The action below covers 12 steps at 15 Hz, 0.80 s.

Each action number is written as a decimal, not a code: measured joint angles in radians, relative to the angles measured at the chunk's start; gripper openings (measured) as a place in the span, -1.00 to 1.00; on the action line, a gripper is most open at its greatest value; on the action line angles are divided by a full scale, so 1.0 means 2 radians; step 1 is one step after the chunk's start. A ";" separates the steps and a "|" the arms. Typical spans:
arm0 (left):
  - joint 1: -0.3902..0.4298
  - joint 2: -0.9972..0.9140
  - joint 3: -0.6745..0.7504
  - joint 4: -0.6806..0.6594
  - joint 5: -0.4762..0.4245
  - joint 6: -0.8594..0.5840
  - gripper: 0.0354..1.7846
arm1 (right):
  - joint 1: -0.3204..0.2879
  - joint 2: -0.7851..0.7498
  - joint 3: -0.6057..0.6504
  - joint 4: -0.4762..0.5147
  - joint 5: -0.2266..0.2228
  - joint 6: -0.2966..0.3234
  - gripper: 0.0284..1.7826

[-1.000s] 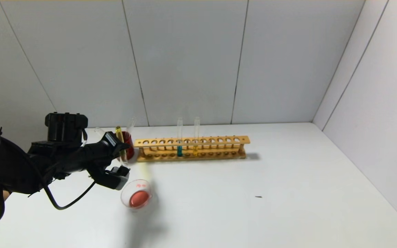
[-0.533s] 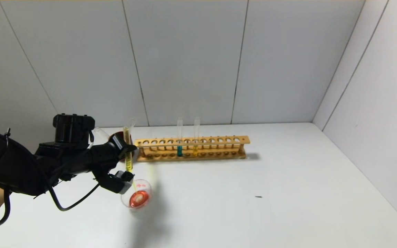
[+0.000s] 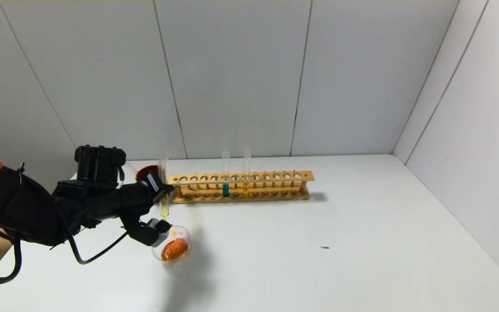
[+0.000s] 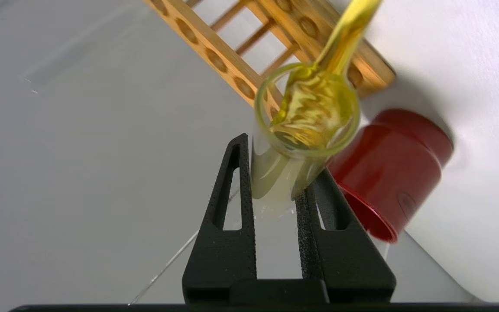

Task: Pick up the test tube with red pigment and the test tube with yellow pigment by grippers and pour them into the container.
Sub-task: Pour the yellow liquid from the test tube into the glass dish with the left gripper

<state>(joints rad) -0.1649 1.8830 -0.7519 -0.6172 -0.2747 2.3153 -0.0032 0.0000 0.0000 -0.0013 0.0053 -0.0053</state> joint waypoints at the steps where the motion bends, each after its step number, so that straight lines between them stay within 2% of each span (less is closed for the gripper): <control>1: 0.005 0.000 0.000 0.000 0.000 0.003 -0.68 | 0.000 0.000 0.000 0.000 0.000 0.000 0.96; 7: 0.009 0.001 -0.001 -0.003 -0.002 0.014 -0.68 | 0.000 0.000 0.000 0.000 0.000 0.000 0.96; 12: 0.008 -0.008 -0.003 -0.025 -0.004 0.053 -0.68 | 0.000 0.000 0.000 0.000 0.000 0.000 0.96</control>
<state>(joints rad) -0.1489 1.8674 -0.7572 -0.6672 -0.2828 2.4206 -0.0032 0.0000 0.0000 -0.0013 0.0053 -0.0053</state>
